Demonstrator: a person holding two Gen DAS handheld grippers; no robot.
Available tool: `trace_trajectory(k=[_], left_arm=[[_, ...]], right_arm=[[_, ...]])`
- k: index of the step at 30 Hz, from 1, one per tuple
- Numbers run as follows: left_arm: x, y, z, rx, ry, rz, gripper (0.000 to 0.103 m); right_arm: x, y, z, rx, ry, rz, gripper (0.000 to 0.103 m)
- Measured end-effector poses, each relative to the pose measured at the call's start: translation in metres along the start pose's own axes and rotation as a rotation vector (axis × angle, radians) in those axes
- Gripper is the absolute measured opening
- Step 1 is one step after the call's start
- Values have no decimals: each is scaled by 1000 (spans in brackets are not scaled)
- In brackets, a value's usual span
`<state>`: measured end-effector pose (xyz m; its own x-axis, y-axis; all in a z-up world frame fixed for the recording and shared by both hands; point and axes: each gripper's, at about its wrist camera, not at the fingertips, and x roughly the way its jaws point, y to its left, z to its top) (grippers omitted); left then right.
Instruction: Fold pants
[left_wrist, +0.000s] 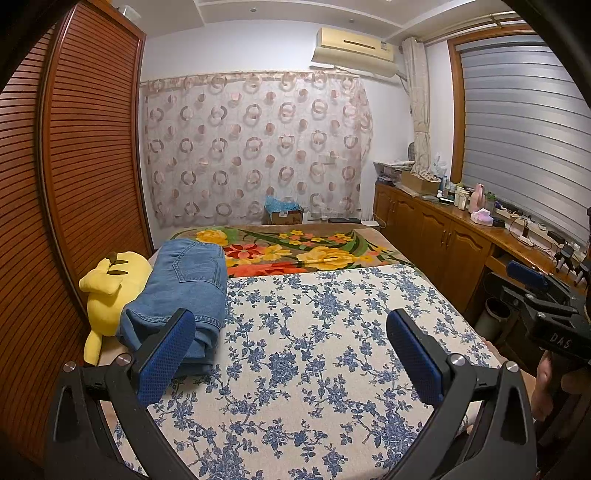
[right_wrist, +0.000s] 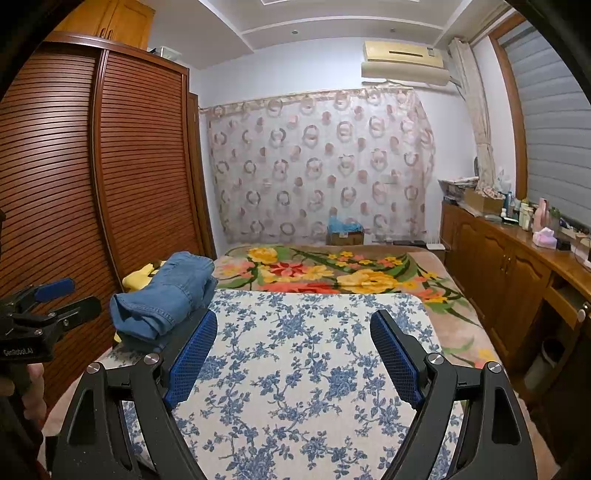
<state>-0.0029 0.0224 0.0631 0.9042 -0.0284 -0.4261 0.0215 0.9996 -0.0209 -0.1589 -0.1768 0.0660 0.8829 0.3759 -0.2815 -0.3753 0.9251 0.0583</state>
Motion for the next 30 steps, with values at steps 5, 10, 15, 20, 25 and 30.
trace_trajectory(k=[5, 10, 15, 20, 25, 30], left_arm=[[-1, 0, 1, 1, -2, -1, 103], [-1, -1, 0, 0, -1, 1, 103], [-1, -1, 0, -1, -1, 1, 103], [-1, 0, 0, 1, -1, 3, 103], [-1, 0, -1, 0, -2, 1, 103], [-1, 0, -1, 0, -1, 1, 103]], right_arm=[[0, 1, 0, 0, 1, -1, 86], [0, 3, 0, 0, 1, -3, 86], [0, 3, 0, 1, 0, -3, 86], [1, 3, 0, 1, 0, -3, 86], [0, 3, -1, 0, -1, -2, 86], [0, 4, 0, -1, 0, -2, 86]])
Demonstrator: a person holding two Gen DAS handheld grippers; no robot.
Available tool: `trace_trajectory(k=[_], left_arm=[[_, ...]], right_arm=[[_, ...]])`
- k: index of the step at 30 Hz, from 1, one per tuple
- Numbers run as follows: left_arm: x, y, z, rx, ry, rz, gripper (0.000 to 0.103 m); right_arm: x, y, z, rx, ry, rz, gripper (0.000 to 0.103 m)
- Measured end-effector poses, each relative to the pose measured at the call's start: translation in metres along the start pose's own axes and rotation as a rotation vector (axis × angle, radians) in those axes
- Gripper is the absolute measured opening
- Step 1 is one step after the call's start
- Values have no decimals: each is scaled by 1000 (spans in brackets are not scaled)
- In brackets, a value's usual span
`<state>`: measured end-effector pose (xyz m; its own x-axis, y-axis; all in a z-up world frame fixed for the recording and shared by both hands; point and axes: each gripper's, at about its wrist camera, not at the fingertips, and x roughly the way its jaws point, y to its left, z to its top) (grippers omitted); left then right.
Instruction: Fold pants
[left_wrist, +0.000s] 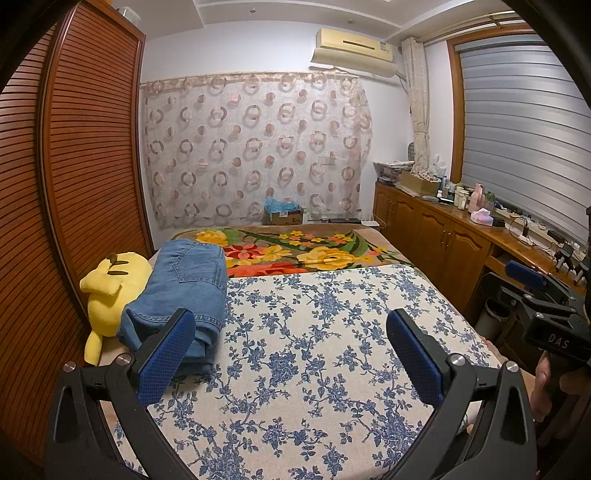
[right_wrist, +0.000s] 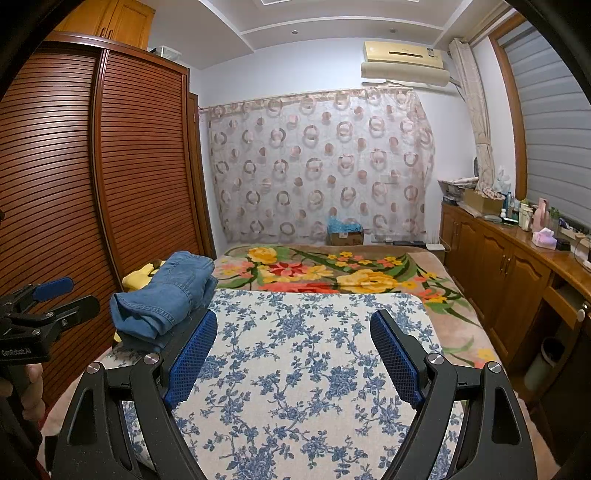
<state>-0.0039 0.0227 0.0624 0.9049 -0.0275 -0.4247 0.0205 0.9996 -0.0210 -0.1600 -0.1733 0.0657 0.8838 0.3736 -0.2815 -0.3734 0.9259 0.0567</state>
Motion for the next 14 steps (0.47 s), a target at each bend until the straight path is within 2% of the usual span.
trace_trajectory(k=[14], left_arm=[[-1, 1, 0, 0, 0, 1, 103]], right_arm=[[0, 2, 0, 4, 0, -1, 86]])
